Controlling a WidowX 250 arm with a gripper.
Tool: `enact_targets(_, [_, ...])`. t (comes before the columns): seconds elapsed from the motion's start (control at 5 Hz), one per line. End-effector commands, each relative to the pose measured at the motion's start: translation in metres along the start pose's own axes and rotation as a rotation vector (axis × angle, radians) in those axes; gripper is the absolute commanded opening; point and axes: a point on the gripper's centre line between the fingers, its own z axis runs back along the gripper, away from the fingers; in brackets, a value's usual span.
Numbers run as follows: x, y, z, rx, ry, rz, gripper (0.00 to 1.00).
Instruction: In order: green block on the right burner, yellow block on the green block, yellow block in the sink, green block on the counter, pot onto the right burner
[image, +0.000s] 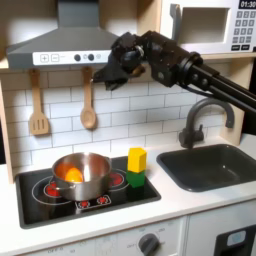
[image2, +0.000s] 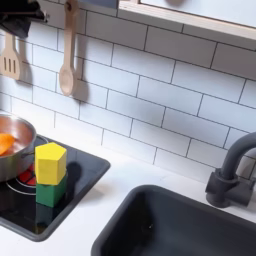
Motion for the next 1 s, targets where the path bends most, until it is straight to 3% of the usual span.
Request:
enact_targets(0.0, [0.017, 0.002, 0.000, 0.011, -0.047, 0.025, 0.00])
enact_targets(0.4, [0.027, 0.011, -0.011, 0.033, -0.060, 0.063, 0.00])
enact_targets(0.8, [0.034, 0.010, -0.010, 0.031, -0.075, 0.082, 0.00])
